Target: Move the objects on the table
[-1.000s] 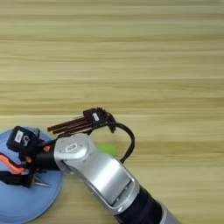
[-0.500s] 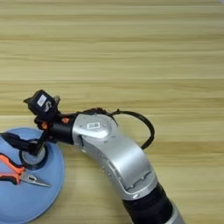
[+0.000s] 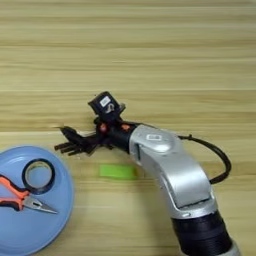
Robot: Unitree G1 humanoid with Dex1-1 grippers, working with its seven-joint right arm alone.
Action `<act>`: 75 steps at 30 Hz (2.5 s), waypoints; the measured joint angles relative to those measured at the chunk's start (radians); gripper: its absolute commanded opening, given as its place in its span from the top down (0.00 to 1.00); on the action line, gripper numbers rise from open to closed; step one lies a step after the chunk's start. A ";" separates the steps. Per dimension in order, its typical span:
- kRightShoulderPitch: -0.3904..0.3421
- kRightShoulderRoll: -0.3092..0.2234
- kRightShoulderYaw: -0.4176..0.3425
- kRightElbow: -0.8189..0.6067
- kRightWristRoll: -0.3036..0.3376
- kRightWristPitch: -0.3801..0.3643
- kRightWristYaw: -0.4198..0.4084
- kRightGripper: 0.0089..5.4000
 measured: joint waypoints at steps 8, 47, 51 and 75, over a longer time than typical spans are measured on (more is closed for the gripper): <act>0.007 -0.070 -0.056 0.115 -0.021 -0.071 0.039 0.00; -0.119 -0.172 0.000 0.665 -0.159 -0.483 0.343 0.00; -0.145 -0.168 0.014 0.721 -0.162 -0.525 0.353 0.00; -0.148 -0.120 0.077 0.718 -0.204 -0.564 0.362 0.00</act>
